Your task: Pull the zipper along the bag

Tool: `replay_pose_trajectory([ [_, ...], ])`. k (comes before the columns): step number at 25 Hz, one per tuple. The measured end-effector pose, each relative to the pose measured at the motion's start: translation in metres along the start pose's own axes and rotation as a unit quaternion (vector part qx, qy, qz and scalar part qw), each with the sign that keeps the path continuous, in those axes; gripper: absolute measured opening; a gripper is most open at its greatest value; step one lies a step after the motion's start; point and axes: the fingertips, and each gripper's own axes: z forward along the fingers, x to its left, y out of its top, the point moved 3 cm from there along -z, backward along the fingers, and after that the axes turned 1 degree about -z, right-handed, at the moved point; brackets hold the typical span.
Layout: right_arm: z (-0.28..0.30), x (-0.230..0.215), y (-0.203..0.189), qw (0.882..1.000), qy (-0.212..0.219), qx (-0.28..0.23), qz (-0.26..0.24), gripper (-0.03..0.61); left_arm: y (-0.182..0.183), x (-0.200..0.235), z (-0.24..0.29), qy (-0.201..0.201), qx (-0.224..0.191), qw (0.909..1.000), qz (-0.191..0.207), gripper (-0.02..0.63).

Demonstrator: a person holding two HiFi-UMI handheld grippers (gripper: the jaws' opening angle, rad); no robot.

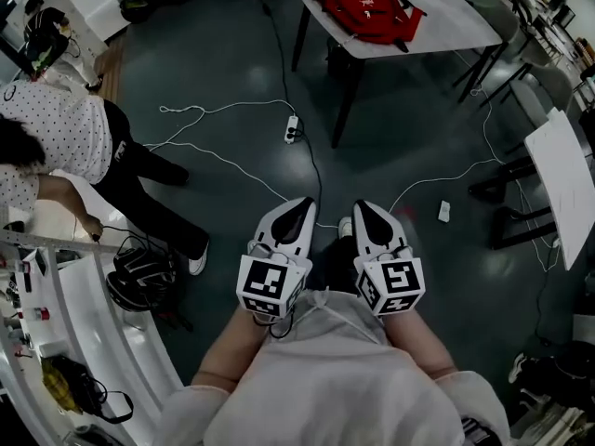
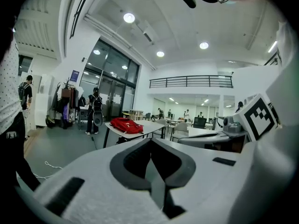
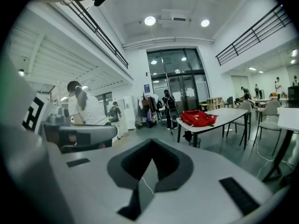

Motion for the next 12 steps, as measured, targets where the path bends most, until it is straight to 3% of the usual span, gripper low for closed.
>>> replay_pose_trajectory([
  [12, 0.121, -0.121, 0.050, 0.998, 0.060, 0.025, 0.003, 0.028, 0.038, 0.038, 0.162, 0.048, 0.012, 0.9987, -0.007, 0.020],
])
